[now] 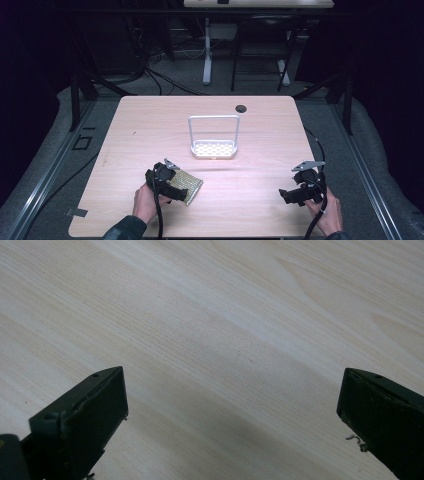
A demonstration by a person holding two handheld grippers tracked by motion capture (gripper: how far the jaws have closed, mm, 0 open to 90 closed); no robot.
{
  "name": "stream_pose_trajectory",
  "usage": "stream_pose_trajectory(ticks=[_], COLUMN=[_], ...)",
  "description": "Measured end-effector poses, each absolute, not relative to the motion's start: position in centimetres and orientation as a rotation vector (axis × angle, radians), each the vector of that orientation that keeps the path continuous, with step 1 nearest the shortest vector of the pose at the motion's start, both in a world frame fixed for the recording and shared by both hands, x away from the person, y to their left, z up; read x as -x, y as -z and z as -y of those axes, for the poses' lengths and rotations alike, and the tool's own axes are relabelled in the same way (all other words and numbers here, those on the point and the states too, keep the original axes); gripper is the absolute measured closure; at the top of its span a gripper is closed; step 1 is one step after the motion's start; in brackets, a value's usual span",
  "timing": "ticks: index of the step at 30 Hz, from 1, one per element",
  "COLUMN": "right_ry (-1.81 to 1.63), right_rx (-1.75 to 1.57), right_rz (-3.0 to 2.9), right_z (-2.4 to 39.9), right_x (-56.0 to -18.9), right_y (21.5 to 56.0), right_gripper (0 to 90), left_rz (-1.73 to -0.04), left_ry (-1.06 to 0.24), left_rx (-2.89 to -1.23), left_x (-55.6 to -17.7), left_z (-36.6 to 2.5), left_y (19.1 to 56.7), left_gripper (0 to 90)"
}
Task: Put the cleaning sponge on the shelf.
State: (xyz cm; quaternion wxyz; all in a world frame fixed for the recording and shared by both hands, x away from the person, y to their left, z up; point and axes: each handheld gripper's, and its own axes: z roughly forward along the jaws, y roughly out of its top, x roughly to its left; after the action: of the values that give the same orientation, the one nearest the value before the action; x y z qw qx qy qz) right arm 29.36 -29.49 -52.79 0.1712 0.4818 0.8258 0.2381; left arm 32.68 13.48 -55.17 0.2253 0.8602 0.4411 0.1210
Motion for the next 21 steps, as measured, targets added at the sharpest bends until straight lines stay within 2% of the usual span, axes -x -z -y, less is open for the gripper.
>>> stream_pose_trajectory(ticks=[14, 21], right_ry=[-0.689, -0.697], right_rx=[-1.364, -1.368], right_rz=[-2.340, -2.333], right_z=[29.59, 29.58], right_x=[-29.32, -29.25], right_y=[52.73, 52.59], right_gripper=[0.0, 0.0], left_rz=[-1.233, -1.230], left_ry=[-0.302, -0.318], left_rx=[-2.379, -2.374], left_x=[-32.99, -32.81], left_z=[-13.35, -13.36], left_y=[56.04, 56.14], left_gripper=[0.5, 5.6])
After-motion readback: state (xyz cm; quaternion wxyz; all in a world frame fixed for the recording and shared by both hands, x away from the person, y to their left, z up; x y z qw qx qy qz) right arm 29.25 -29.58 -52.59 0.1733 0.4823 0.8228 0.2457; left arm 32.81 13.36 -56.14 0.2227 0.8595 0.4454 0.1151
